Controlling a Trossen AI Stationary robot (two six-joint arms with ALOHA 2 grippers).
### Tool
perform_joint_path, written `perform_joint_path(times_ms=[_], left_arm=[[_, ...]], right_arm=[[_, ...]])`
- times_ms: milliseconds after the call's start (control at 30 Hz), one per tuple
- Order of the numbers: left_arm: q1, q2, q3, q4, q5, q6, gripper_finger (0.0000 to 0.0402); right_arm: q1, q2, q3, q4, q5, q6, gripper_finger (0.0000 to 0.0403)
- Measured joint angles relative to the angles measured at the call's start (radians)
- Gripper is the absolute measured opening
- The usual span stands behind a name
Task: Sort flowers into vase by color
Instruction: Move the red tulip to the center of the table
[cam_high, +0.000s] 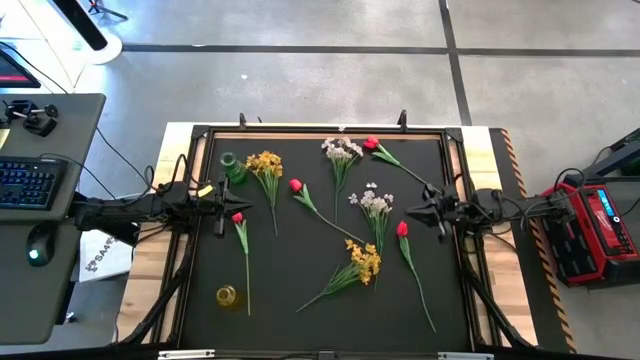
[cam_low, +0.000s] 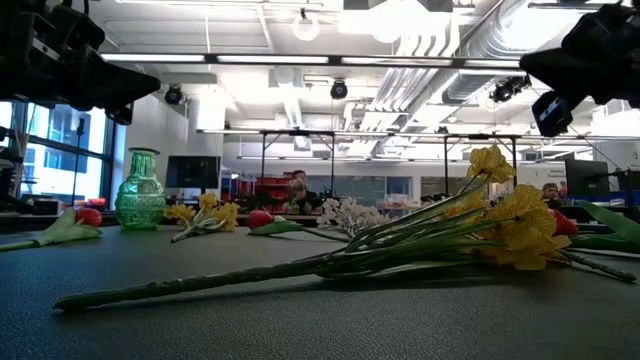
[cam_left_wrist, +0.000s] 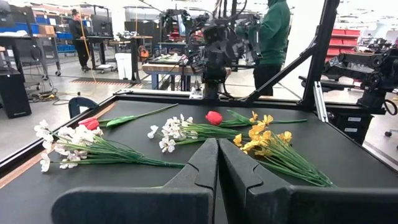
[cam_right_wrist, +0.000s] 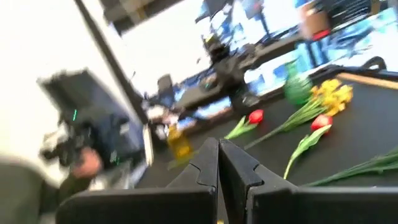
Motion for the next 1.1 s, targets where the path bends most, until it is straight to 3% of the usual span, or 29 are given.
perform_joint_path(times_ms=[167,267,467,833,1100], left_arm=[[0.000,0.000,0.000,0.009,0.000,-0.003,0.0000],[0.000,0.000,0.000,0.019,0.001,-0.052,0.0000],[0.000,0.000,0.000,0.054,0.003,-0.077,0.0000],[0.000,0.000,0.000,0.053,0.003,-0.099,0.0000],[-0.026,0.001,0.000,0.052,-0.039,-0.126,0.0000]], right_arm=[[0.000,0.014,0.000,0.095,0.091,-0.049,0.0000],[0.000,0.044,0.000,0.201,0.094,-0.066,0.0000],[0.000,0.199,0.036,0.219,0.125,-0.107,0.0013],[-0.037,0.651,0.229,0.127,0.170,-0.239,0.0126],[-0.054,0.732,0.320,0.014,0.170,-0.314,0.0193]])
